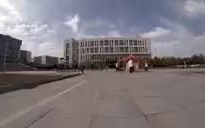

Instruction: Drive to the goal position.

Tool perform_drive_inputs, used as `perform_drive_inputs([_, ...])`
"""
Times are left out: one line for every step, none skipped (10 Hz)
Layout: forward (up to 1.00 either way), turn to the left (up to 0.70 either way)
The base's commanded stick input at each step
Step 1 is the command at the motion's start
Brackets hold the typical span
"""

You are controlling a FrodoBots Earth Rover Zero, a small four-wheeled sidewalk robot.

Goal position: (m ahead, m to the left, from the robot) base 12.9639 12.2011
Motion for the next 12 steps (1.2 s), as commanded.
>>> perform_drive_inputs([1.0, 0.0])
perform_drive_inputs([1.0, 0.0])
perform_drive_inputs([1.0, 0.0])
perform_drive_inputs([1.0, 0.0])
perform_drive_inputs([1.0, 0.0])
perform_drive_inputs([1.0, 0.0])
perform_drive_inputs([1.0, 0.0])
perform_drive_inputs([1.0, 0.0])
perform_drive_inputs([1.0, 0.0])
perform_drive_inputs([1.0, 0.0])
perform_drive_inputs([1.0, 0.0])
perform_drive_inputs([1.0, 0.0])
